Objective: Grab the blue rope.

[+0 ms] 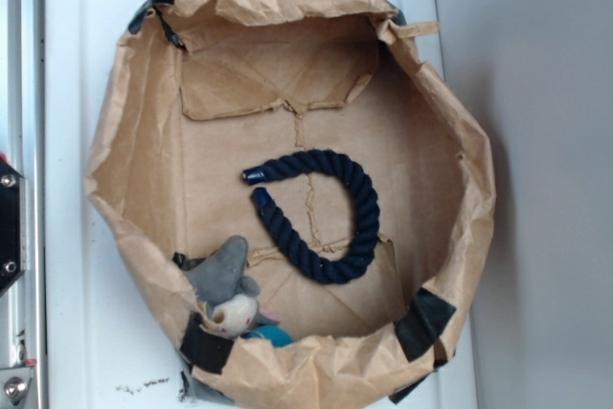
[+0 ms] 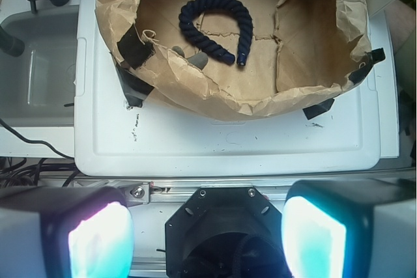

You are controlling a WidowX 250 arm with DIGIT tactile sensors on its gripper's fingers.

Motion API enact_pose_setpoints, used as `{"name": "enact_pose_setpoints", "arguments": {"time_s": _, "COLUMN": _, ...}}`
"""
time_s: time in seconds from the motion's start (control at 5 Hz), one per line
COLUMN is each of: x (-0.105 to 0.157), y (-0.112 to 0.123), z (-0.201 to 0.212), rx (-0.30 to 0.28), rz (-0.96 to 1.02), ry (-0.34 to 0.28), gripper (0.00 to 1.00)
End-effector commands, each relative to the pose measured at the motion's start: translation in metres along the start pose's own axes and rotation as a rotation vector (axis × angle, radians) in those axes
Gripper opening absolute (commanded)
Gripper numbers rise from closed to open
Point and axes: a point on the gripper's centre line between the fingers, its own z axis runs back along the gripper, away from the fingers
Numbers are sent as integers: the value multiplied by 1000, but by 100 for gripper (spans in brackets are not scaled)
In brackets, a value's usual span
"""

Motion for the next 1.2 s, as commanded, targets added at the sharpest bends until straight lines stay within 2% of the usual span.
{"name": "enact_pose_setpoints", "arguments": {"time_s": 0.0, "x": 0, "y": 0, "z": 0, "rx": 0, "rz": 0, "ry": 0, "gripper": 100}}
{"name": "enact_pose_setpoints", "arguments": {"time_s": 0.2, "x": 40, "y": 0, "z": -4, "rx": -7, "rz": 14, "ry": -9, "gripper": 100}}
{"name": "enact_pose_setpoints", "arguments": {"time_s": 0.4, "x": 63, "y": -7, "z": -20, "rx": 15, "rz": 23, "ry": 8, "gripper": 100}}
{"name": "enact_pose_setpoints", "arguments": {"time_s": 0.6, "x": 79, "y": -13, "z": -34, "rx": 12, "rz": -52, "ry": 20, "gripper": 100}}
{"name": "enact_pose_setpoints", "arguments": {"time_s": 0.8, "x": 95, "y": -1, "z": -59, "rx": 0, "rz": -161, "ry": 36, "gripper": 100}}
{"name": "enact_pose_setpoints", "arguments": {"time_s": 1.0, "x": 84, "y": 25, "z": -73, "rx": -15, "rz": -212, "ry": -15, "gripper": 100}}
